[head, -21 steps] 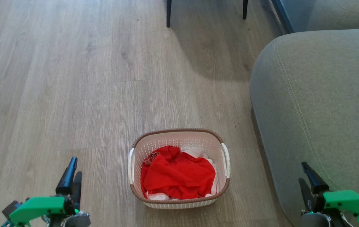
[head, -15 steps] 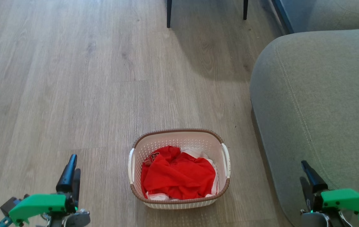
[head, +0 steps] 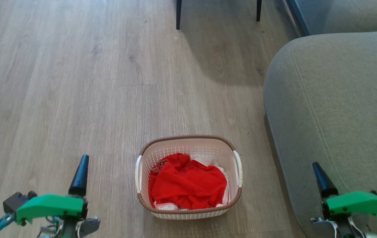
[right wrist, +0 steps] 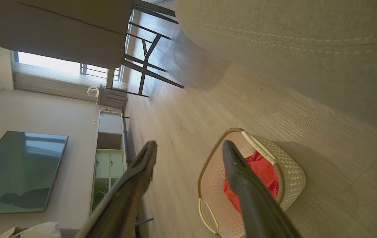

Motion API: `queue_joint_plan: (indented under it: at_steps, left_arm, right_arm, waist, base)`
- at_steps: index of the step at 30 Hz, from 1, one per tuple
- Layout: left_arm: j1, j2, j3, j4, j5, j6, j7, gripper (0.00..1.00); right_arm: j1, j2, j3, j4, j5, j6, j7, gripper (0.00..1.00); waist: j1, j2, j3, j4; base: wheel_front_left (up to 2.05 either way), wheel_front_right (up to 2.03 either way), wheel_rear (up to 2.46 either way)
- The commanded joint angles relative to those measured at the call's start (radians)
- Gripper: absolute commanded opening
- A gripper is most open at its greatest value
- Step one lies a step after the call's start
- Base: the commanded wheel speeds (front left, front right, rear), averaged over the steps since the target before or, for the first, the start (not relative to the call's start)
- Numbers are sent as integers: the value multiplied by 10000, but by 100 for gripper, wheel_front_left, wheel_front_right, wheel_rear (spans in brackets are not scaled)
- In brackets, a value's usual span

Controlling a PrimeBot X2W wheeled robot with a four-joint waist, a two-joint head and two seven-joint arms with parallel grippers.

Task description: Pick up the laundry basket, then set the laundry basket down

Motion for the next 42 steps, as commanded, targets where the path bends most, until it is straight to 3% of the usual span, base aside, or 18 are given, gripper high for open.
queue_joint_plan:
  at_steps: [1, 20, 42]
  left_arm:
    - [-525, 62, -7, -475, 319, 50, -111, 100]
    - [-286, 81, -453, -901, 3776, 520, -674, 100]
    - [137, 174, -724, -1189, 6733, 942, -1325, 100]
  right_arm:
    - [-484, -82, 109, -429, -325, -4, -120, 100]
    - [-423, -107, 584, -936, -3016, -7, -675, 100]
    - [-373, -135, 1116, -1276, -5756, -9, -1320, 100]
  waist:
    - [0, 0, -1, 1]
    - [0, 0, -9, 1]
    - [0, 0, 6, 20]
  base:
    - [0, 0, 0]
    - [0, 0, 0]
    - [0, 0, 0]
